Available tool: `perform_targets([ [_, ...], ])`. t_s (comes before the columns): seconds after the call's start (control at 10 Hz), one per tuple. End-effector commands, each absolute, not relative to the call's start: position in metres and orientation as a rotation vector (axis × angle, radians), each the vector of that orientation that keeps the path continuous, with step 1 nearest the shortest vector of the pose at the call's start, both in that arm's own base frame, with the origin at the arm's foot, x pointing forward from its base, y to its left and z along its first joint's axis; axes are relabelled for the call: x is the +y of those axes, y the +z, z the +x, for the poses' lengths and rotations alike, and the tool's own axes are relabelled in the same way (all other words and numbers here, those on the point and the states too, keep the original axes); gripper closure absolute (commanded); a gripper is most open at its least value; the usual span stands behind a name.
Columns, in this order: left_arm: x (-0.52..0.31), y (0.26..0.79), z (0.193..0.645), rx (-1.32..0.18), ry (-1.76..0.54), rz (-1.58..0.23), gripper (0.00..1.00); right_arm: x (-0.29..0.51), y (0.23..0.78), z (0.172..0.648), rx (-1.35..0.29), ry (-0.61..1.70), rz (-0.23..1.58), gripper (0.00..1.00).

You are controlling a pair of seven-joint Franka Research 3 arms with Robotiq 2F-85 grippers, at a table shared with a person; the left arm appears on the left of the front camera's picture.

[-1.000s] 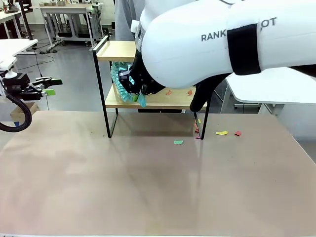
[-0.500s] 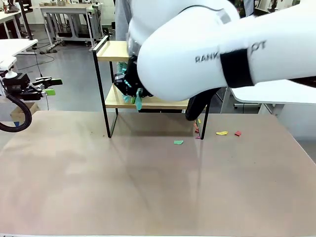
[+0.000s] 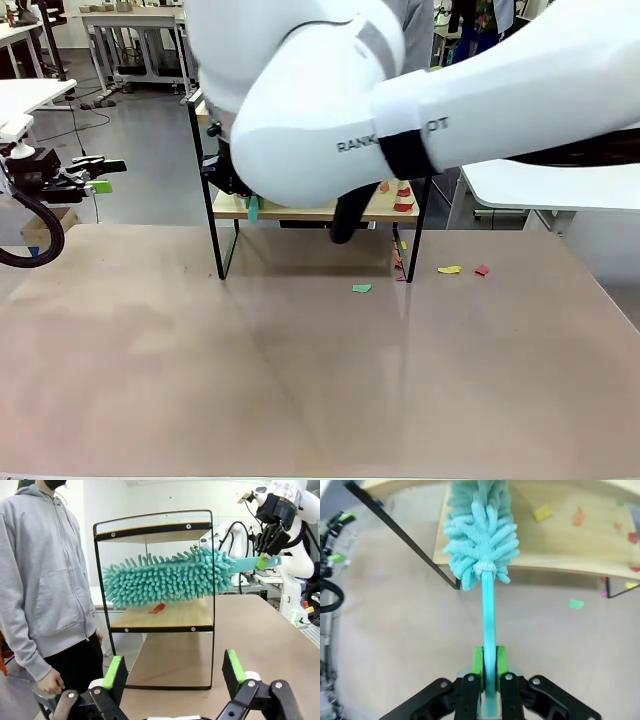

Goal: Clean the shelf.
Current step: Clean the specific section of the Shelf indicated by the human with the Duster.

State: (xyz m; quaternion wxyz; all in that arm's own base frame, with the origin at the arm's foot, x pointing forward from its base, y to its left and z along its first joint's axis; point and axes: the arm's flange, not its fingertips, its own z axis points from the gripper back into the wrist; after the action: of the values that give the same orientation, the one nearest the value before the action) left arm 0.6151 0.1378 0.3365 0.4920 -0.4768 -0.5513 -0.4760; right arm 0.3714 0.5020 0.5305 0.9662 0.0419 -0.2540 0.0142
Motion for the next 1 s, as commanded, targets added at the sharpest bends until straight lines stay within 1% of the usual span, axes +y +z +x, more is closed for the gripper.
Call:
perform_targets([
  [0.0, 0.138, 0.34, 0.613, -1.352, -1.161, -1.151, 0.0, 0.534, 0.538, 0.383, -0.543, 0.014, 0.07, 0.87],
  [0.2, 0.138, 0.34, 0.613, -1.352, -1.161, -1.151, 0.0, 0.54, 0.536, 0.385, -0.563, 0.001, 0.069, 0.87],
  [0.4, 0.138, 0.34, 0.613, -1.352, -1.161, -1.151, 0.0, 0.543, 0.531, 0.387, -0.545, 0.003, 0.063, 0.87],
  [0.9, 0.138, 0.34, 0.613, -1.352, -1.161, -1.151, 0.0, 0.54, 0.5, 0.402, -0.436, 0.001, 0.043, 0.87],
])
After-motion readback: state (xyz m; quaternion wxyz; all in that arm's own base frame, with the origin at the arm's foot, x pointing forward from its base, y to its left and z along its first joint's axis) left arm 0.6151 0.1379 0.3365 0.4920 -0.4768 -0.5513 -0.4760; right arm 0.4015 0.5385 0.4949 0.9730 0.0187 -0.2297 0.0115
